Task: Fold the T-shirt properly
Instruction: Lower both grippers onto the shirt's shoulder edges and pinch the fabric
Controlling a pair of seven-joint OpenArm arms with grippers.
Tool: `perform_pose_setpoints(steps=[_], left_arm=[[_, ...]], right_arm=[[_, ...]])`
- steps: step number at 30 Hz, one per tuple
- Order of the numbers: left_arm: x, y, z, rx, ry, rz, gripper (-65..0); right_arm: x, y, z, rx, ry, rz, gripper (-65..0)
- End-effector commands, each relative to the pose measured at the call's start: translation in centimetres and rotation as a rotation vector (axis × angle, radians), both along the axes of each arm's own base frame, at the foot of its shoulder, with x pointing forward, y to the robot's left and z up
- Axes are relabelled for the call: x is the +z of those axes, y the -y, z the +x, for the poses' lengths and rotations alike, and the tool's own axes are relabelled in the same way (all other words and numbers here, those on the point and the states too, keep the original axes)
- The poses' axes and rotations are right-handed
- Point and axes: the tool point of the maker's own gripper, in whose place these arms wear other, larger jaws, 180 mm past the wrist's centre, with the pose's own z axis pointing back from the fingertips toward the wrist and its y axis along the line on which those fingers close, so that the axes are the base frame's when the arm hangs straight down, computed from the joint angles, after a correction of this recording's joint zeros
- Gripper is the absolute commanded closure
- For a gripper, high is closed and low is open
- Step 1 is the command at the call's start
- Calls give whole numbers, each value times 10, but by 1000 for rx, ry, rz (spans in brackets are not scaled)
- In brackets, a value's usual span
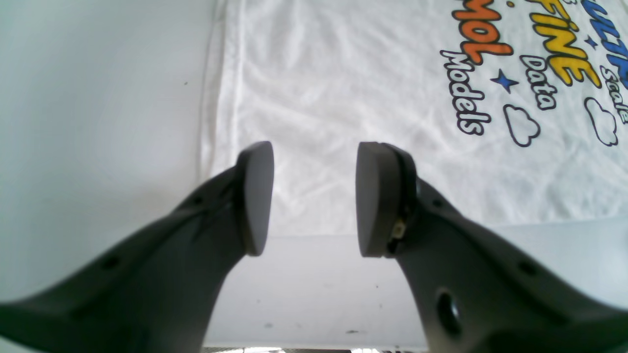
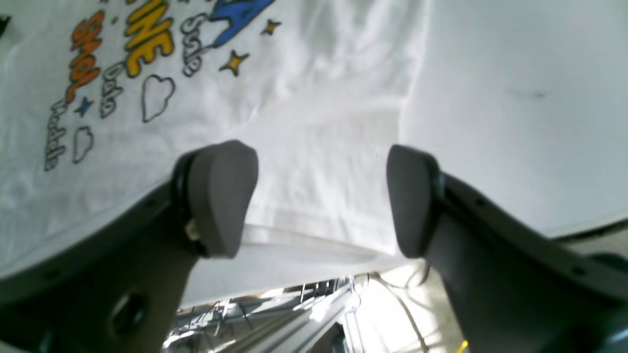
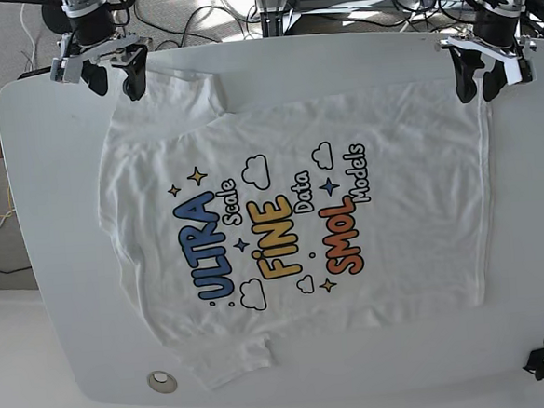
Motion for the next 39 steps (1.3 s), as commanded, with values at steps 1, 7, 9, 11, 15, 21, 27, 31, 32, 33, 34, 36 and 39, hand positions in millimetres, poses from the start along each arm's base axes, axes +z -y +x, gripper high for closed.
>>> perform_pose_setpoints(steps=[1,7,9,11,15,21,27,31,32,33,34,36,39], left_arm=[[8,-5,1,-30,-6,4,-257],[12,-29,11,-4,-60,50,-254],[12,-30,12,-3,-64,52,-254],[11,-30,12,-5,-66,53,-254],[3,-36,7,-1,-117,129,-254],[1,-39,5,1,-135,156,-254],[1,-39,5,1,-135,156,-254],[1,-40,5,2,-134,157,-254],[1,-40,5,2,-134,157,-254],[1,-39,5,1,-135,156,-254],[1,-39,5,1,-135,156,-254],[1,-39,5,1,-135,156,-254],[0,-39,5,0,-135,156,-254]], right_arm=[[3,12,4,-19,-9,22,-431],[-13,28,11,-78,-102,154,-431],[-22,28,8,-99,-130,210,-431],[-28,28,7,-120,-143,258,-431],[-43,29,-2,-152,-188,314,-431],[-48,25,-11,-155,-216,324,-431],[-53,4,-18,-124,-239,383,-431],[-52,-1,-14,-123,-228,401,-431],[-52,-1,-12,-123,-223,401,-430],[-52,-1,-11,-123,-221,401,-430],[-50,-1,-8,-121,-214,402,-430],[-48,1,-1,-120,-199,399,-429],[-51,3,4,-124,-194,400,-346]])
